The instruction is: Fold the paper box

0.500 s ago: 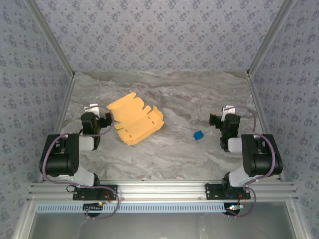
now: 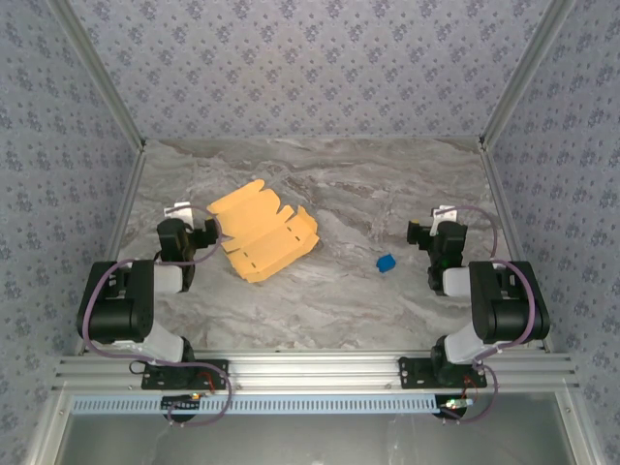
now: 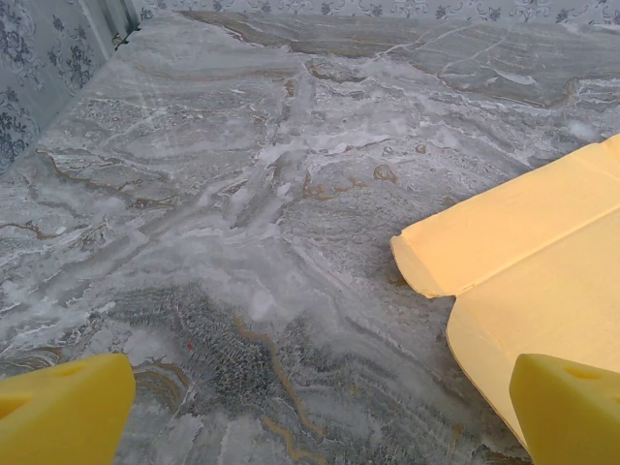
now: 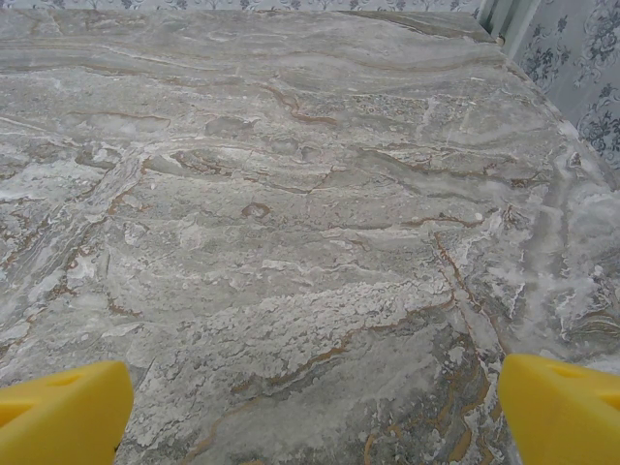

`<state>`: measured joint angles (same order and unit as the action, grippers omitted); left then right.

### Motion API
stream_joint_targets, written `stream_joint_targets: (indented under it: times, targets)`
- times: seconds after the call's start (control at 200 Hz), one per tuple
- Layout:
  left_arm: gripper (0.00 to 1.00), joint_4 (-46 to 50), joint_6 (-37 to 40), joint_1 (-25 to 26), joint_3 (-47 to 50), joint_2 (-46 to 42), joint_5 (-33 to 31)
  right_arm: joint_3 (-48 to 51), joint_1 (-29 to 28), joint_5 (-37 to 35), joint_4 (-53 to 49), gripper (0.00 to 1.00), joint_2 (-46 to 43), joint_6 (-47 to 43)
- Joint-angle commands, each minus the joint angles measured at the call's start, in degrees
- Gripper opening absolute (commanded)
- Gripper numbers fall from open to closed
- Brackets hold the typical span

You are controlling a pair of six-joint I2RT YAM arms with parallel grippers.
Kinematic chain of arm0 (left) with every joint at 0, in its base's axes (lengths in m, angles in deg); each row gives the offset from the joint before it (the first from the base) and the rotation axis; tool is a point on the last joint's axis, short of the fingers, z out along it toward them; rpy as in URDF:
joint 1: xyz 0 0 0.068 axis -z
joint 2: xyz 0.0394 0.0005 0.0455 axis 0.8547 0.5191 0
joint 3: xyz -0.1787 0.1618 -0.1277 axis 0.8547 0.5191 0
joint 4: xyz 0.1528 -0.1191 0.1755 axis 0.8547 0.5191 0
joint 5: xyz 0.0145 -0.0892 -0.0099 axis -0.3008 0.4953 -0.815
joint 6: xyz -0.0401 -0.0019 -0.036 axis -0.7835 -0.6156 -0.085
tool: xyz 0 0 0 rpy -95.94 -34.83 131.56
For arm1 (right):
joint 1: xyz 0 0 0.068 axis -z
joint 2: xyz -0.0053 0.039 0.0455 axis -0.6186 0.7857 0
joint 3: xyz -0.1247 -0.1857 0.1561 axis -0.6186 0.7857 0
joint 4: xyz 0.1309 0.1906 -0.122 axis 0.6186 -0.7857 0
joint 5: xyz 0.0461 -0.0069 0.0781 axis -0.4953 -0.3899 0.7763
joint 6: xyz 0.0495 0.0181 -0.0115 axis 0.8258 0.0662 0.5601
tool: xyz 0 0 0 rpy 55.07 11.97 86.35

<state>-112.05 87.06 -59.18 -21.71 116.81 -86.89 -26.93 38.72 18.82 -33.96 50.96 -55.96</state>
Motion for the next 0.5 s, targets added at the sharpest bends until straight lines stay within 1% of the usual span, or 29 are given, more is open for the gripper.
stream_joint_targets:
  times: [0.0,0.35,0.375,0.42,0.45,0.5]
  targets:
    - [0.99,-0.7,0.6,-0.3,-0.3,-0.1,0.8,-1.2,0.2,0.2,-0.6,0.99,-0.1,0.8]
    - [0.99,-0.6,0.5,-0.3,-0.4,-0.3,0.4,-1.0,0.2,0.3,-0.4,0.99,-0.1,0.8]
    - [0.99,1.1,0.1,-0.3,-0.8,-1.3,-0.1,-0.8,0.1,-0.2,-0.1,0.99,-0.3,0.8]
    - [0.99,6.4,-0.2,-0.3,-2.4,-4.4,-1.6,-1.5,-0.3,-3.5,-2.7,0.99,-1.8,1.5]
    - [0.99,11.9,-1.2,-0.2,-3.9,-6.7,-3.4,-2.0,-0.2,-3.7,-4.4,0.99,-3.4,1.8]
    - [0.99,21.0,-4.8,-0.3,-7.0,-10.4,-7.4,-3.4,-0.2,-6.2,-10.6,0.99,-6.9,2.7]
